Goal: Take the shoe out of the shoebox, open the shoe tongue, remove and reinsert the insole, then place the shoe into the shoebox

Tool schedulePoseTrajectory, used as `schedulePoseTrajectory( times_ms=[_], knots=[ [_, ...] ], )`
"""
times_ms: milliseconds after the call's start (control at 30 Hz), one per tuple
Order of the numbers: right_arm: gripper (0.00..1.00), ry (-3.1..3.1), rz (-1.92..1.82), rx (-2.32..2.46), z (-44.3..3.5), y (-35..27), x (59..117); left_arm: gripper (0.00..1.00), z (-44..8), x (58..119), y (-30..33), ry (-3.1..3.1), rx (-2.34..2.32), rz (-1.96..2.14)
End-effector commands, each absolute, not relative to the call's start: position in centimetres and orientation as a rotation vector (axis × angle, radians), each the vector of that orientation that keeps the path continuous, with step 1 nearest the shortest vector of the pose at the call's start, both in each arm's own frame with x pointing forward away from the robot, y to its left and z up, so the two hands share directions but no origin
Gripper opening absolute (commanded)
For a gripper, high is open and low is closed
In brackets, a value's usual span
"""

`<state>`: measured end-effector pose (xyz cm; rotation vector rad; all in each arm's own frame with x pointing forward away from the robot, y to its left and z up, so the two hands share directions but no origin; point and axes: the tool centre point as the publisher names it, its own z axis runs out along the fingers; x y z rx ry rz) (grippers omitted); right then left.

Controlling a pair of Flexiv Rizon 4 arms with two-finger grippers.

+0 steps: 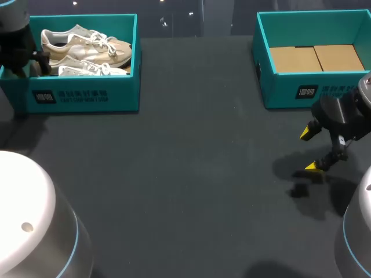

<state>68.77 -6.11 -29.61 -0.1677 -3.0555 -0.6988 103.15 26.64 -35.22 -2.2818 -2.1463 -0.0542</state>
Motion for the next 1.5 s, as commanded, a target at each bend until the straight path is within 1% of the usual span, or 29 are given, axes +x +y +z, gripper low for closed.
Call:
schedulePoseTrajectory(
  times_ms=[33, 100, 133, 167, 233, 267, 300, 333, 367, 967, 1500],
  knots=[
    [1.0, -3.059, -0.695, -0.17, -29.7, -6.1, 68.6, 0.69, -35.9, 103.5, 26.8, -2.144, -2.272, -0.049],
    [1.0, -3.059, -0.695, -0.17, -29.7, -6.1, 68.6, 0.66, -36.2, 103.4, 26.9, -2.145, -2.265, -0.048],
    [1.0, -3.059, -0.695, -0.17, -29.7, -6.1, 68.6, 0.62, -36.4, 103.4, 27.0, -2.145, -2.261, -0.051],
    [1.0, -3.059, -0.695, -0.17, -29.7, -6.1, 68.6, 0.5, -36.5, 103.4, 27.0, -2.145, -2.26, -0.053],
    [1.0, -3.059, -0.695, -0.17, -29.7, -6.1, 68.6, 0.44, -36.7, 103.4, 27.1, -2.141, -2.257, -0.057],
    [1.0, -3.059, -0.695, -0.17, -29.7, -6.1, 68.6, 0.4, -36.7, 103.4, 27.1, -2.14, -2.256, -0.059],
    [1.0, -3.059, -0.695, -0.17, -29.7, -6.1, 68.6, 0.33, -36.7, 103.4, 27.1, -2.14, -2.255, -0.06],
    [1.0, -3.059, -0.695, -0.17, -29.7, -6.1, 68.6, 0.2, -36.7, 103.5, 27.1, -2.141, -2.253, -0.06],
    [1.0, -3.059, -0.695, -0.17, -29.7, -6.1, 68.6, 0.0, -36.7, 103.5, 27.1, -2.142, -2.253, -0.06],
    [1.0, -3.059, -0.695, -0.17, -29.7, -6.1, 68.6, 0.0, -35.7, 103.4, 28.0, -2.124, -2.271, -0.065],
    [1.0, -3.059, -0.695, -0.17, -29.7, -6.1, 68.6, 0.0, -33.4, 103.7, 28.6, -2.143, -2.274, -0.065]
  ],
)
